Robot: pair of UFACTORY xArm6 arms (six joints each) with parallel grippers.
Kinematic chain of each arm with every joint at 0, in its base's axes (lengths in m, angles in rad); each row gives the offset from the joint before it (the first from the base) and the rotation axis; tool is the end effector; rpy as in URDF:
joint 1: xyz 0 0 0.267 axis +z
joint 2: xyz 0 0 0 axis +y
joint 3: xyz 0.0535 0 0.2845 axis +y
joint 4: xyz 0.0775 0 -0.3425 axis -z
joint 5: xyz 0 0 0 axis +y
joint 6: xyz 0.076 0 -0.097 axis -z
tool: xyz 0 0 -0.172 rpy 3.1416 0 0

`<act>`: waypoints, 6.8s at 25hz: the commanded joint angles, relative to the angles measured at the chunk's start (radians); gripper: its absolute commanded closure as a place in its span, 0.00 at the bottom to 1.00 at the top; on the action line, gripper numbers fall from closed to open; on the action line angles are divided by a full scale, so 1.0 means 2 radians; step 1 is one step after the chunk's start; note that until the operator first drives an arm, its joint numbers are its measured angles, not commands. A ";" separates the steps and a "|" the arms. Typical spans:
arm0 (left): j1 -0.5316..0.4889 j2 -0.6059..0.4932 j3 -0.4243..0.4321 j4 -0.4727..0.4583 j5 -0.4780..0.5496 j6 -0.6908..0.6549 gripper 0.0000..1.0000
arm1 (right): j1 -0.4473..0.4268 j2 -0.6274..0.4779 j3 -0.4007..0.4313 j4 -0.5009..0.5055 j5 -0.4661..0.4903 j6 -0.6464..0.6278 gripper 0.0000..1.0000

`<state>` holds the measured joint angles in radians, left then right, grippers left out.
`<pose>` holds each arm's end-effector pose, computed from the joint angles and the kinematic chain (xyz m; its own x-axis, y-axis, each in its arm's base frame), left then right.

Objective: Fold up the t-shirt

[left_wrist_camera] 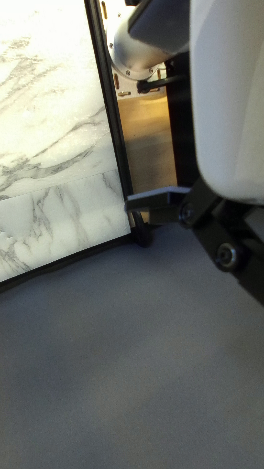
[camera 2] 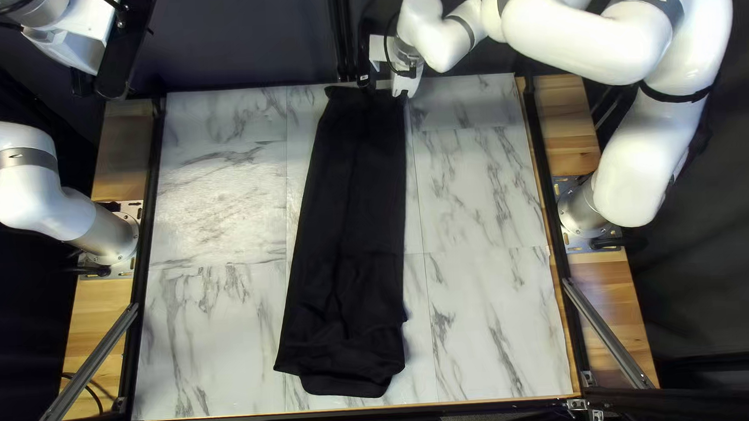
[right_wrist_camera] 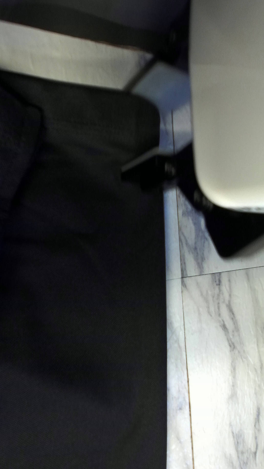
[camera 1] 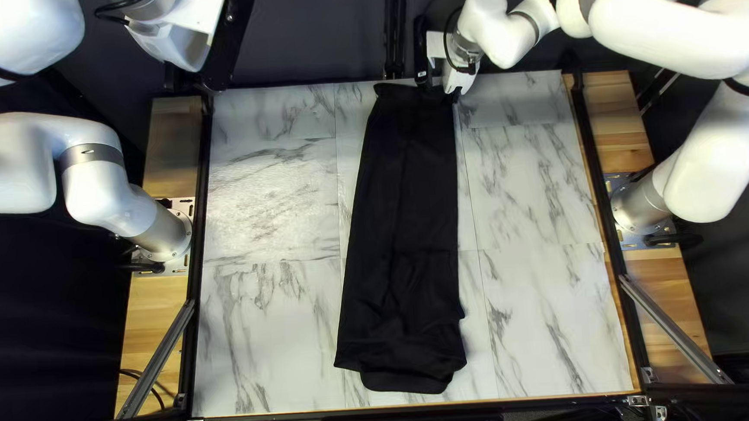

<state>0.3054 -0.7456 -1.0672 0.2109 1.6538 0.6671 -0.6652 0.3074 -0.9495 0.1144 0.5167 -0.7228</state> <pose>0.2464 0.1379 0.4220 0.9469 -0.3215 0.0000 -0.3106 -0.9147 -0.2587 0.4088 -0.3110 0.0370 0.9900 -0.0360 0.1365 -0.0403 -0.9988 0.0292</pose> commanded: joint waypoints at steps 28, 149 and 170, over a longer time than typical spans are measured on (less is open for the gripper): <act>0.000 0.000 0.000 0.000 0.000 0.000 0.00 | 0.182 -0.168 0.173 -0.222 -0.087 0.364 1.00; 0.000 0.000 0.000 0.000 0.000 0.000 0.00 | 0.233 -0.097 0.077 -0.294 -0.094 0.312 1.00; 0.000 0.000 0.000 0.000 0.000 0.000 0.00 | 0.181 -0.124 0.083 -0.103 -0.044 0.076 0.00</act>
<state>0.3054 -0.7456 -1.0672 0.2109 1.6538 0.6671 -0.2397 0.0534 -0.7697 -0.2663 0.4131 -0.3817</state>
